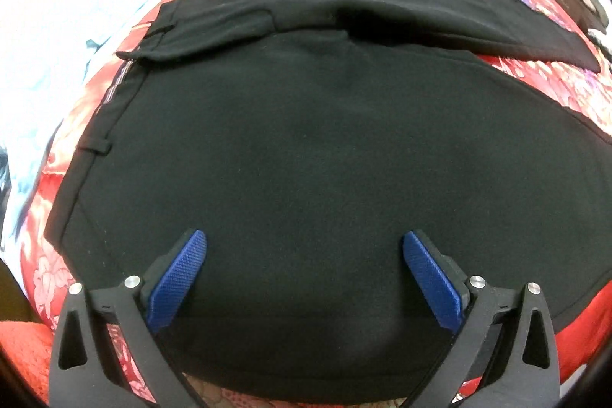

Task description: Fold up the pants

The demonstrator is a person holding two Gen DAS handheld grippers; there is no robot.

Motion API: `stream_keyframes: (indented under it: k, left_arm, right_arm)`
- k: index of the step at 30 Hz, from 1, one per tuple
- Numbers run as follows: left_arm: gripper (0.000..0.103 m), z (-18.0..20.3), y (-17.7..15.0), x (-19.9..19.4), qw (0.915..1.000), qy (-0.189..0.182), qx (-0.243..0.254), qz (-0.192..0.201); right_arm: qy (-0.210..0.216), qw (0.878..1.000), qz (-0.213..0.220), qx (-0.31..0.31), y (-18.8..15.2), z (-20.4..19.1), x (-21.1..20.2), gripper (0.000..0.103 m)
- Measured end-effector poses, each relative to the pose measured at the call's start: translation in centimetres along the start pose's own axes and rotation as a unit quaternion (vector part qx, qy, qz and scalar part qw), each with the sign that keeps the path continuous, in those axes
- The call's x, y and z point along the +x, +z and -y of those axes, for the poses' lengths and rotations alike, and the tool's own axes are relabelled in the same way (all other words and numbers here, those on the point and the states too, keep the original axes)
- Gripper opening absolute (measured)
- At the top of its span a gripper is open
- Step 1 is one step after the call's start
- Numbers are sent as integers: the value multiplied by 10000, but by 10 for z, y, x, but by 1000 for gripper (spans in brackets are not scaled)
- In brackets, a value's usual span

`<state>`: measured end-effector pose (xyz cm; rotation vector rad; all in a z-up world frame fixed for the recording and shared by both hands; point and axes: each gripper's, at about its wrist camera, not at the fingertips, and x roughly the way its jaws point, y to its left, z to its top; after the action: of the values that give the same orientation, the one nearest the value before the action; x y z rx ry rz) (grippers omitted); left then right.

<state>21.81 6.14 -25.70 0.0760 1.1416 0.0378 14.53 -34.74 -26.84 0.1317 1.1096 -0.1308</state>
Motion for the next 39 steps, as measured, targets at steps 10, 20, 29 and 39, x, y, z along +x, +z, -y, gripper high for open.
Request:
stream_keyframes:
  k: [10, 20, 29, 39]
  left_arm:
    - [103, -3, -12, -6, 9998, -125, 40, 168]
    - [103, -3, -14, -8, 9993, -130, 90, 349]
    - [102, -6, -7, -12, 9995, -280, 108, 90]
    - [102, -15, 77, -48, 9939, -825, -304, 664]
  right_arm:
    - [55, 9984, 569, 17, -7, 6, -1, 103]
    - [80, 9984, 561, -48, -6, 6, 0, 103]
    - [186, 9982, 553, -110, -8, 7, -4, 103]
    - [742, 9926, 953, -124, 84, 55, -48, 103]
